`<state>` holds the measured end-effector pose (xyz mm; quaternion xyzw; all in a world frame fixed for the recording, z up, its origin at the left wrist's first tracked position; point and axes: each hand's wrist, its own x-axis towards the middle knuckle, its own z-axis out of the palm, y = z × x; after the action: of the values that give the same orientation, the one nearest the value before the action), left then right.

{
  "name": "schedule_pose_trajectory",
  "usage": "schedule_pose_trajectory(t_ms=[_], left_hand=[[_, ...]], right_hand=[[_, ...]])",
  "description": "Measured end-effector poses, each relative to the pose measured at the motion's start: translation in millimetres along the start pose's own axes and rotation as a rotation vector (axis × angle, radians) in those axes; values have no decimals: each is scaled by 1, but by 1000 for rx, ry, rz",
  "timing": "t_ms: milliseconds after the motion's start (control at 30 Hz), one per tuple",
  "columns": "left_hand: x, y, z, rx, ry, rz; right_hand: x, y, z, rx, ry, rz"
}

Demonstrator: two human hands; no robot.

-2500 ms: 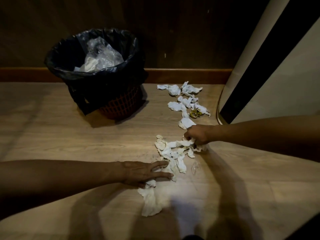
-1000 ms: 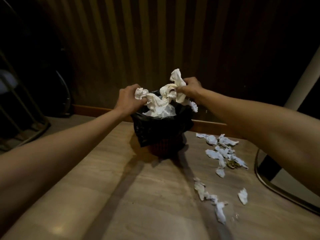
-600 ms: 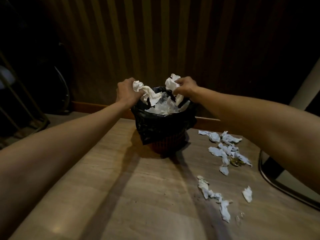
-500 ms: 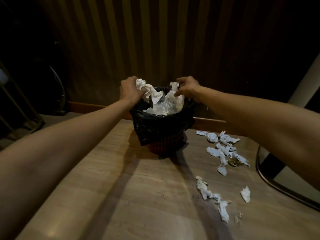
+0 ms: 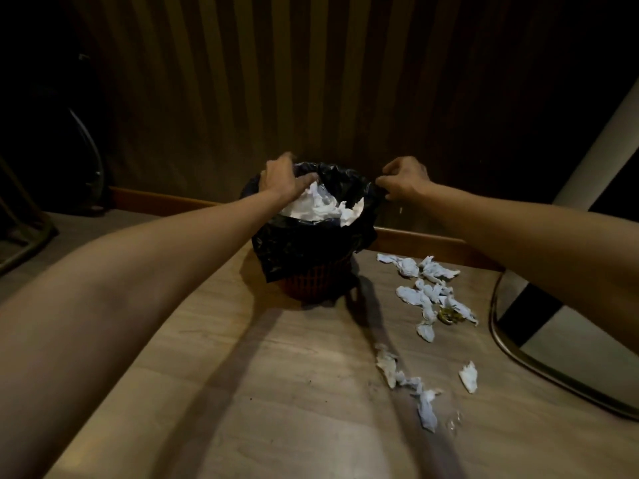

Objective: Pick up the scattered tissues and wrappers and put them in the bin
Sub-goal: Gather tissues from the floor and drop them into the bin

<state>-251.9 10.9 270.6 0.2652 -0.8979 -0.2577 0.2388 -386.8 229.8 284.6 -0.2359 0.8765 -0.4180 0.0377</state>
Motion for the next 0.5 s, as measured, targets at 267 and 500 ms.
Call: schedule_pose_trajectory(t_ms=[267,500], left_hand=[[-22,2,-17,73,-49,193],[-83,37,-1,207,25,536]], right_hand=[[-25,97,-33,-196,13,109],[-57,181,-47,-508,-264,249]])
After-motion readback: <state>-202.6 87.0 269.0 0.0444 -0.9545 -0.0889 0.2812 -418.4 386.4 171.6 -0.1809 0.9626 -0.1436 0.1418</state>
